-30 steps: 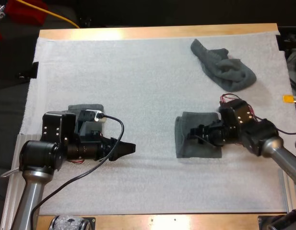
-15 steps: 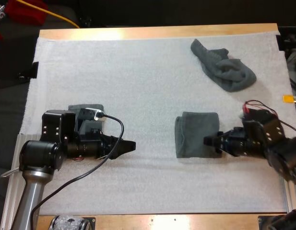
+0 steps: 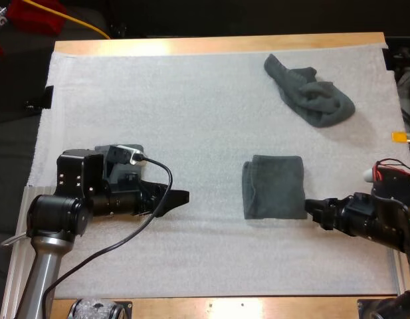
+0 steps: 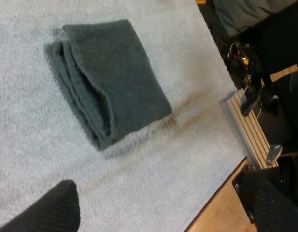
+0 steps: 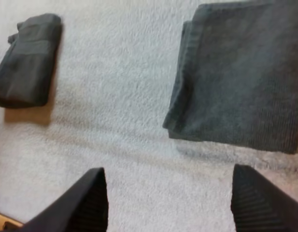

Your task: Pick towel from pile, fold and stack

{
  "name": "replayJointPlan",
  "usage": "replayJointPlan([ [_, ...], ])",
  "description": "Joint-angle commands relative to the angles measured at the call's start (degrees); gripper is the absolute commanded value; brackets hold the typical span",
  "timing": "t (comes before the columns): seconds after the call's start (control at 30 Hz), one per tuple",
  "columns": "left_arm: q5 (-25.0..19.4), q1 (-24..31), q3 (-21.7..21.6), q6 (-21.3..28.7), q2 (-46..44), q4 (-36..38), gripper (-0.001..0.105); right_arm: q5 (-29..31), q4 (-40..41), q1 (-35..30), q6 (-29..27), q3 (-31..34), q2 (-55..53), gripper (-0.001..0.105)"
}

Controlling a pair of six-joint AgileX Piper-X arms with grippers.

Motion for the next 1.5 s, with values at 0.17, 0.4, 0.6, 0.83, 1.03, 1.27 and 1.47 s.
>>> replayJointPlan([
  [0.17, -6.6, -4.7, -0.1, -2.6, 0.0, -2.6, 0.072, 0.2, 0.5, 0.1, -1.3, -0.3, -0.6, 0.056],
  [0.4, -11.7, -12.8, -0.1, -10.3, 4.0, -10.2, 0.072, -0.1, 0.5, 0.1, -2.0, -0.3, -0.6, 0.07],
  [0.6, -12.8, -18.0, -0.1, -13.9, 10.9, -14.8, 0.072, -0.1, 0.5, 0.1, -4.6, -0.3, -0.6, 0.07],
  [0.83, -13.1, -20.3, -0.1, -15.8, 19.0, -19.8, 0.072, -0.1, 0.5, 0.1, -5.9, -0.3, -0.6, 0.07],
  [1.03, -12.5, -20.3, -0.1, -18.1, 24.6, -24.7, 0.072, -0.1, 0.5, 0.1, -8.1, -0.3, -0.6, 0.07],
  [1.27, -11.6, -20.3, -0.1, -21.8, 30.3, -31.4, 0.072, -0.1, 0.5, 0.1, -8.3, -0.3, -0.6, 0.07],
  [1.47, -13.5, -20.4, -0.4, -26.4, 34.5, -34.7, 0.072, -0.1, 0.5, 0.1, -8.3, -0.3, -0.6, 0.07],
])
